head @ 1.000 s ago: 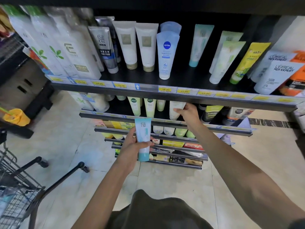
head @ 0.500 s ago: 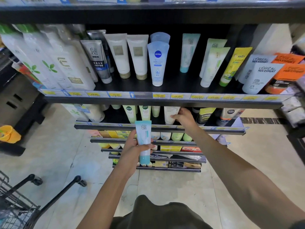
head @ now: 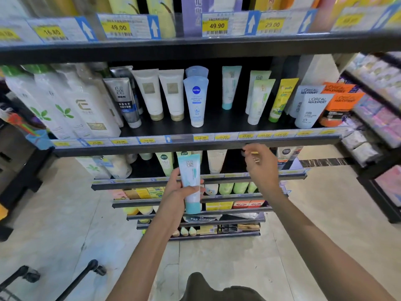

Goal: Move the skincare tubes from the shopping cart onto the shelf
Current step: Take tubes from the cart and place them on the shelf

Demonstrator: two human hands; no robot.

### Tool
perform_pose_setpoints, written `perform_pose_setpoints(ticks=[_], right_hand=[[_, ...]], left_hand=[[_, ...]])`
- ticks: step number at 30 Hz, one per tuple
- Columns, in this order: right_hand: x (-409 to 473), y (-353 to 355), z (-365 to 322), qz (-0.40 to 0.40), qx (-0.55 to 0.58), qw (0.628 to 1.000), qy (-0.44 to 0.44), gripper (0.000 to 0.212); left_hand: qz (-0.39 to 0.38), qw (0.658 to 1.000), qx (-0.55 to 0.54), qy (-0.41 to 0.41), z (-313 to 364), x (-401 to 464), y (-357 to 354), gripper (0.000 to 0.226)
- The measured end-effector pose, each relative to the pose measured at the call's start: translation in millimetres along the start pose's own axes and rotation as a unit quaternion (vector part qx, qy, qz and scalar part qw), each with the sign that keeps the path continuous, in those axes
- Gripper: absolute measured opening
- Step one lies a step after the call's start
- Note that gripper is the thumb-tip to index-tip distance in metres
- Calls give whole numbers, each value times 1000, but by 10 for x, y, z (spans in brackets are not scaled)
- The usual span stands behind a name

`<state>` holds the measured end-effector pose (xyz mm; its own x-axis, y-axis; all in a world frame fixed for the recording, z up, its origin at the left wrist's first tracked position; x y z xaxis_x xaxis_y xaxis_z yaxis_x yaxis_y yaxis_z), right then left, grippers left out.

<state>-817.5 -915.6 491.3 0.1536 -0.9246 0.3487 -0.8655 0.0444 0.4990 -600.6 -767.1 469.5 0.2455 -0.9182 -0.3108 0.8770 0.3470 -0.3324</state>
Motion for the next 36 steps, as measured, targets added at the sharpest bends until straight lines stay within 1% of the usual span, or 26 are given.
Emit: perform_pose_setpoints(ticks=[3, 5, 7, 10, 12, 15, 18, 25, 30, 33, 36], right_hand=[[224, 299, -149, 40, -128, 984, 115, 15], [389, 399, -158, 56, -211, 958, 186, 16], [546, 421, -98, 45, -269, 933, 236, 20], [743, 400, 64, -12, -333, 914, 230, 35], [806, 413, 125, -29, -363, 906, 217, 46], [831, 432, 156, -46, -385, 896, 217, 52], [853, 445, 174, -47, -400, 890, 214, 60], [842, 470, 162, -24, -404, 885, 232, 61], [839, 465, 172, -6, -406, 881, 241, 56], [843, 450, 198, 2, -405, 881, 243, 54], [855, 431, 236, -2, -395, 886, 244, 56]], left_hand=[[-23, 1000, 0, -16, 198, 31, -134, 57], [-45, 998, 7, -31, 364, 51, -262, 55], [-62, 996, 22, -55, 538, 77, -408, 52], [-83, 991, 45, -96, 771, 155, -642, 51], [-88, 987, 55, -120, 907, 258, -778, 49], [-73, 983, 77, -151, 1096, 453, -974, 46], [-38, 977, 110, -178, 1231, 676, -1165, 46], [34, 960, 182, -209, 1297, 1276, -1556, 47], [71, 945, 255, -191, 1176, 1679, -1594, 47], [84, 935, 287, -190, 1158, 1836, -1581, 47], [84, 925, 316, -191, 1195, 1941, -1575, 52]])
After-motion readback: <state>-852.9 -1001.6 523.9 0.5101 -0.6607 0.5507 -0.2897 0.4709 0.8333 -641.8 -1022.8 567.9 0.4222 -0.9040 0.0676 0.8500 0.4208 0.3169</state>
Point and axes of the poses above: each hand's wrist, its own x-axis towards the middle knuckle, its own y-axis out of the back of the hand, z = x × y, the point moved 4 cm from there along x, towards the middle knuckle, and after that the axes turned 2 degrees about -z, right-handed, at the moved point
